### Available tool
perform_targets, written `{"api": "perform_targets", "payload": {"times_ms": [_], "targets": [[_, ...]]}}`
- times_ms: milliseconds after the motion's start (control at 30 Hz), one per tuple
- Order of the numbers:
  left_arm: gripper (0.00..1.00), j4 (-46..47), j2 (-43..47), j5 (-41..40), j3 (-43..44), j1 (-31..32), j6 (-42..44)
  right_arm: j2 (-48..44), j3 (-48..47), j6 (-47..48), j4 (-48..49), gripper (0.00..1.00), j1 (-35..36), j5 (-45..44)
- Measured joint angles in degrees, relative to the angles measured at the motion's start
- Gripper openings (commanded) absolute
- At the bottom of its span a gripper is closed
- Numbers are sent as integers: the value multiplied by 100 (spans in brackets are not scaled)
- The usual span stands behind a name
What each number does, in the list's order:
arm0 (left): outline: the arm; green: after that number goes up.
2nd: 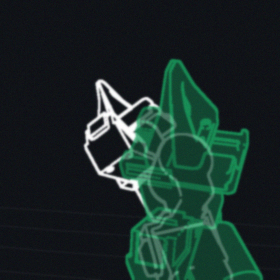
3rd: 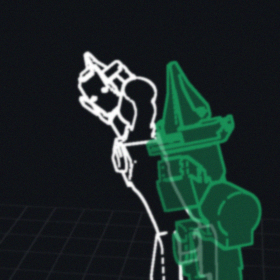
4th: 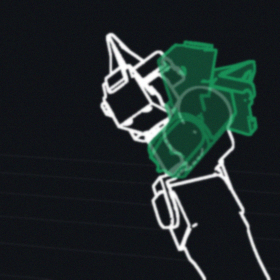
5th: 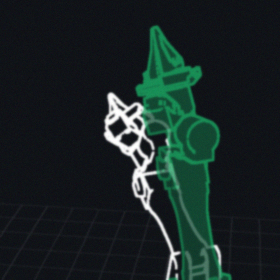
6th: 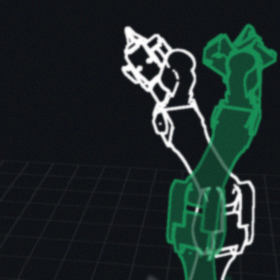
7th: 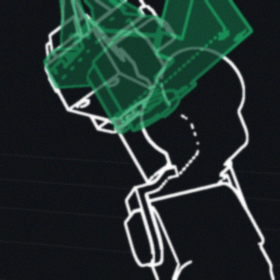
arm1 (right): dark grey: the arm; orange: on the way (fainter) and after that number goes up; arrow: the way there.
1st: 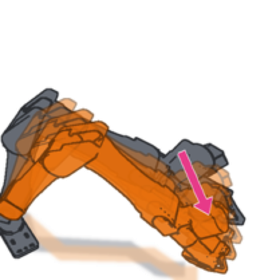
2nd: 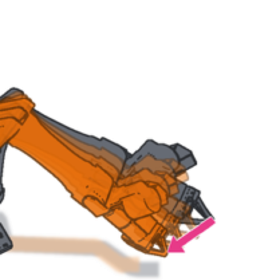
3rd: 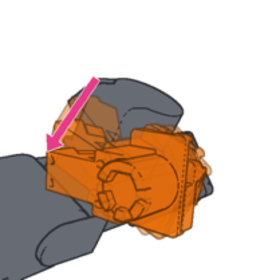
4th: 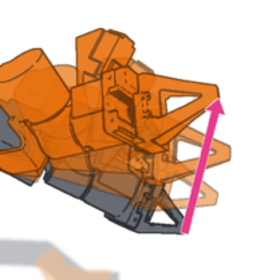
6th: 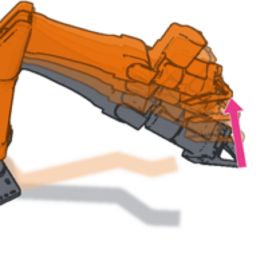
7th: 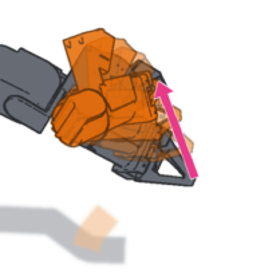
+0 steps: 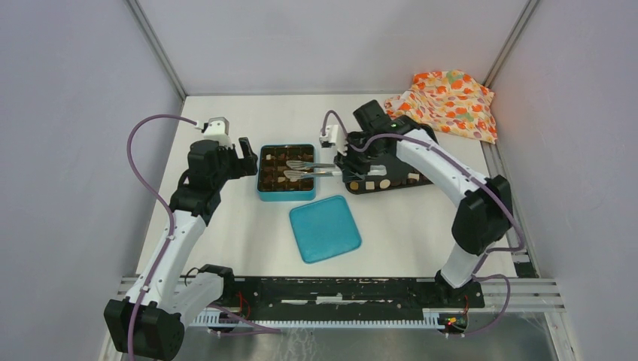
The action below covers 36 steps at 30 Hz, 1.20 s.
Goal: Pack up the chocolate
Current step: Place the fake chocolate in the packing box, then pick up the fake chocolate from the plate.
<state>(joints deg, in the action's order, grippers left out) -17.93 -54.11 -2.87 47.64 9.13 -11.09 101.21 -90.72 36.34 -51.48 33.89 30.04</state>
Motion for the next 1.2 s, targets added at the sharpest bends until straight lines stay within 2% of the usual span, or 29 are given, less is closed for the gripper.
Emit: {"api": "perform_targets", "payload": {"times_ms": [267, 433, 567, 733, 1200], "targets": [[92, 0, 0, 4, -2, 0, 0, -1235, 1432, 188, 197, 42, -1401, 313], [92, 0, 0, 22, -2, 0, 0, -1541, 2162, 577, 195, 42, -2120, 203], [92, 0, 0, 26, -2, 0, 0, -1547, 2240, 935, 72, 42, -2481, 2], [92, 0, 0, 26, -2, 0, 0, -1543, 2240, 1408, -57, 42, -2712, -245], [92, 0, 0, 42, -4, 0, 0, -1296, 2238, 2402, -516, 41, -2719, -619]]}}
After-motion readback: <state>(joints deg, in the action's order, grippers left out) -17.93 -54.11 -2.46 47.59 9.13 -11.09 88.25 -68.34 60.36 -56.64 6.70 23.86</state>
